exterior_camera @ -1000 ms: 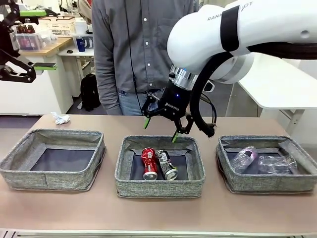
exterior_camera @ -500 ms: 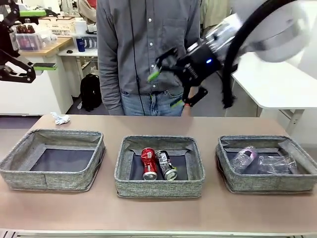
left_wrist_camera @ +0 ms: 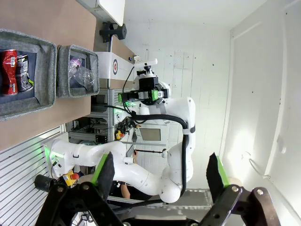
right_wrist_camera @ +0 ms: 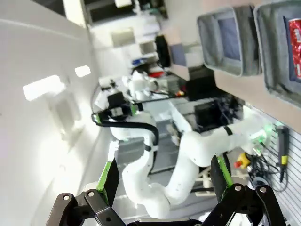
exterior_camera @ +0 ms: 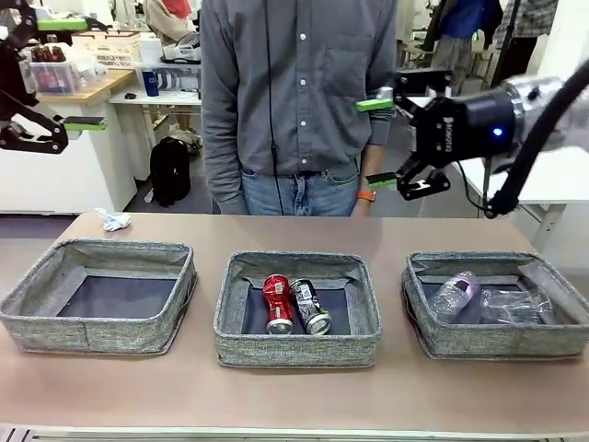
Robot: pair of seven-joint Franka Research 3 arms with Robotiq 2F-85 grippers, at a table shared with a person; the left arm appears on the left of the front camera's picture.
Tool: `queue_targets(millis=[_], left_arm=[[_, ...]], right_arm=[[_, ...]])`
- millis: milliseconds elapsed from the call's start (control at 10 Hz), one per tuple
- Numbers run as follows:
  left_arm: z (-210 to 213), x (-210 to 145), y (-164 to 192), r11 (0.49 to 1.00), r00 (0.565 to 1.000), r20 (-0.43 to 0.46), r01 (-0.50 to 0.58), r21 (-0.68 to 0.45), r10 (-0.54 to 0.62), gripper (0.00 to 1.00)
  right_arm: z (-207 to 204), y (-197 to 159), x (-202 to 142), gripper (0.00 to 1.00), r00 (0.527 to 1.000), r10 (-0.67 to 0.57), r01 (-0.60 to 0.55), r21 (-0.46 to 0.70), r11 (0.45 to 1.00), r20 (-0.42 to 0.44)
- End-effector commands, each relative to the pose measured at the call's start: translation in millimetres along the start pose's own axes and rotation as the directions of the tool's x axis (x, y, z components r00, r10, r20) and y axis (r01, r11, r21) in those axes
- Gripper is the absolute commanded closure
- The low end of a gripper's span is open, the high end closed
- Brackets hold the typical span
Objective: Sort the waste into the appropriate baskets.
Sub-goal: Place the picked waste into the Fabric basket indicated by the person.
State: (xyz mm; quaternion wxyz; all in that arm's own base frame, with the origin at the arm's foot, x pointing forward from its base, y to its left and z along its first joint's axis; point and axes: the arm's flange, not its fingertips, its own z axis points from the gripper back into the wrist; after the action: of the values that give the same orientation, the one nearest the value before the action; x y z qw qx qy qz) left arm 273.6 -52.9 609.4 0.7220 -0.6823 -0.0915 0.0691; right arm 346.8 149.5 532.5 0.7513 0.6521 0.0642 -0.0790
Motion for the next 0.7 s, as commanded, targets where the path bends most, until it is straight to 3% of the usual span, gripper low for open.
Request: queue_targets(millis=[0,600], left_arm=[[-2.2,-1.2,-3.7,1.0,1.0,-0.001,-0.005,-0.022,0.005,0.0],[-2.2,-1.2,-3.7,1.0,1.0,-0.001,-0.005,-0.022,0.005,0.0]], right_arm=[[-12.8,12.8,-4.4,0.0,0.999,0.034,-0.036,-0.054,0.998,-0.032],[-12.8,12.8,-4.4,0.0,0.999,0.034,-0.036,-0.054,0.998,-0.032]])
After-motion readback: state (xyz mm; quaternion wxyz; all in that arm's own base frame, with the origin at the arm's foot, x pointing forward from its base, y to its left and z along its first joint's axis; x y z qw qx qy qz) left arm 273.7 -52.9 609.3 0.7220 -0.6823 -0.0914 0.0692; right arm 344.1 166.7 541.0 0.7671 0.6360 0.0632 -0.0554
